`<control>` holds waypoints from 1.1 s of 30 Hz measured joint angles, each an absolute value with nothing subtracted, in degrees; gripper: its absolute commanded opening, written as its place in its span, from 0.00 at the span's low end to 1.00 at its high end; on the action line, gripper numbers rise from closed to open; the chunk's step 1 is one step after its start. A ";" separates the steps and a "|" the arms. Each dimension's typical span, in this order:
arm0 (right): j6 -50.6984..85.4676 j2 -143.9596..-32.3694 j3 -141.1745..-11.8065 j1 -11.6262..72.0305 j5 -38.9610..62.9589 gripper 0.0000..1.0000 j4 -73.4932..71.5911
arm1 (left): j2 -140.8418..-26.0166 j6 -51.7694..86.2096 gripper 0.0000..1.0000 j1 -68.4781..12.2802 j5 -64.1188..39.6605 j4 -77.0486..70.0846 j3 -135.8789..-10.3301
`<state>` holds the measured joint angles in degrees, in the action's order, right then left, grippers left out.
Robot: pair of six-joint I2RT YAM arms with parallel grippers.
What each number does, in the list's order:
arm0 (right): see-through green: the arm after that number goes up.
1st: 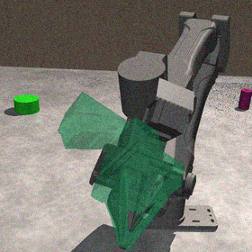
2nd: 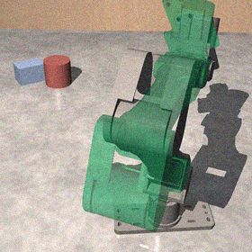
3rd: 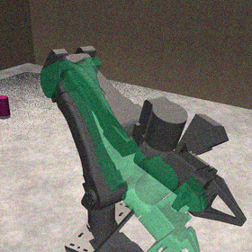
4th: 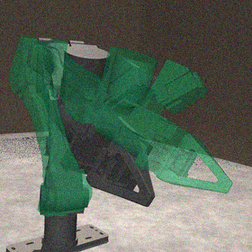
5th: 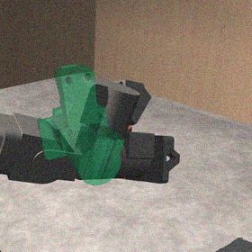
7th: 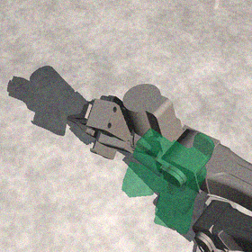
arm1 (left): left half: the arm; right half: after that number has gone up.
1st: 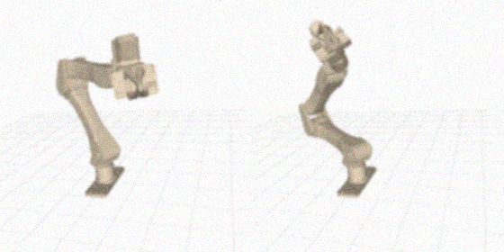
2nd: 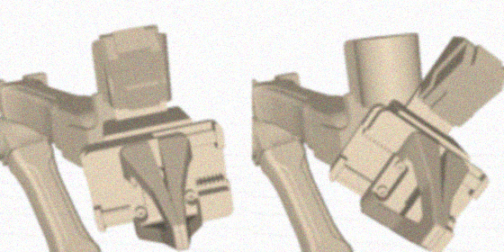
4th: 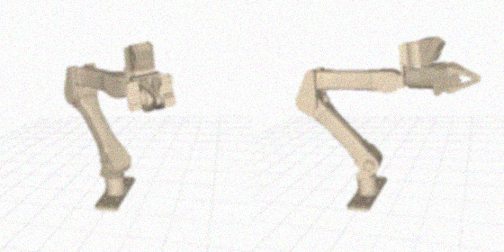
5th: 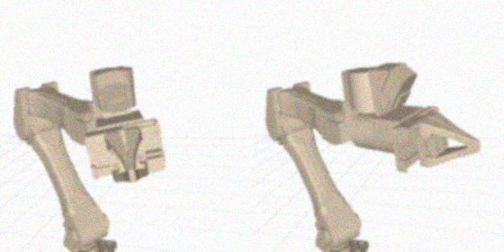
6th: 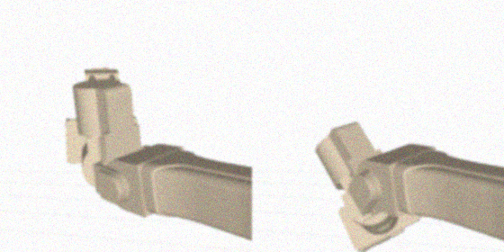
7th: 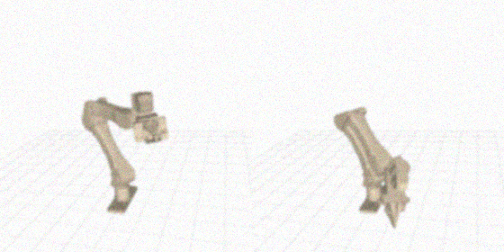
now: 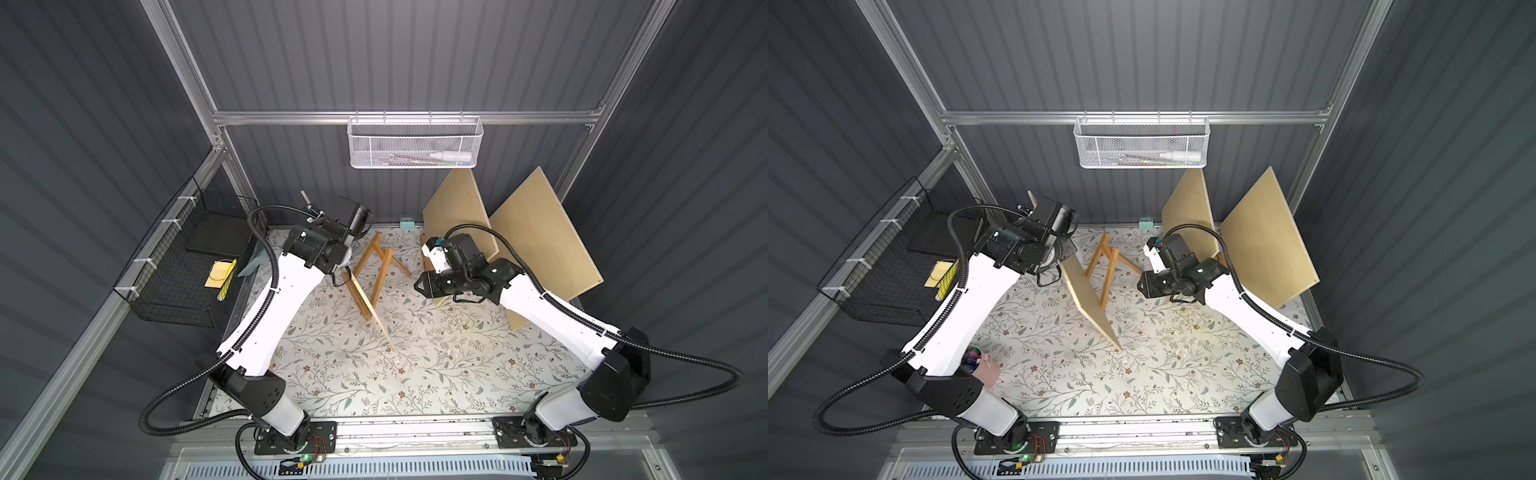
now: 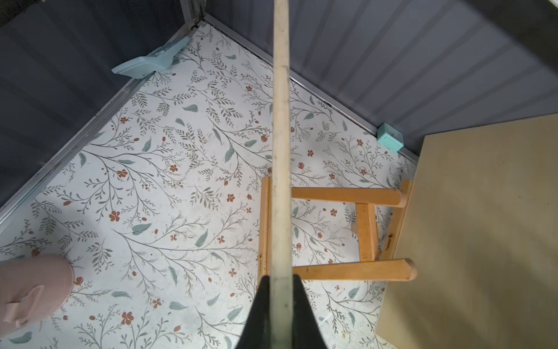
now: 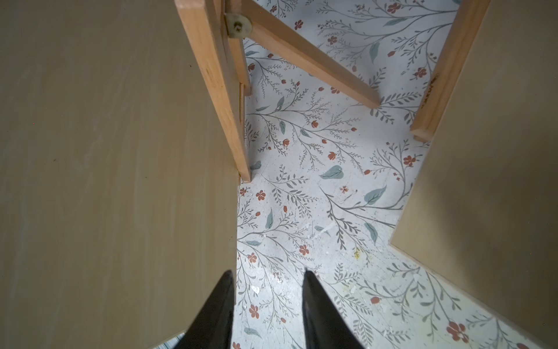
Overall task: Assemble the easel
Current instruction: Place the drawing board on the easel.
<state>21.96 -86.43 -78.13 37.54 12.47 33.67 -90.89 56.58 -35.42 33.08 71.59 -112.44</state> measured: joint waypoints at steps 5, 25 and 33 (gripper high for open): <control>21.85 -84.27 -76.25 37.43 13.78 0.39 32.93 | -91.31 59.86 0.00 -39.77 35.99 72.05 -112.03; 22.15 -78.37 -72.60 36.27 14.17 0.36 31.29 | -103.88 59.05 0.70 -41.34 37.52 73.84 -126.54; 22.48 -77.65 -71.88 35.38 14.04 0.36 31.22 | -110.37 56.64 0.72 -41.34 34.89 70.50 -134.28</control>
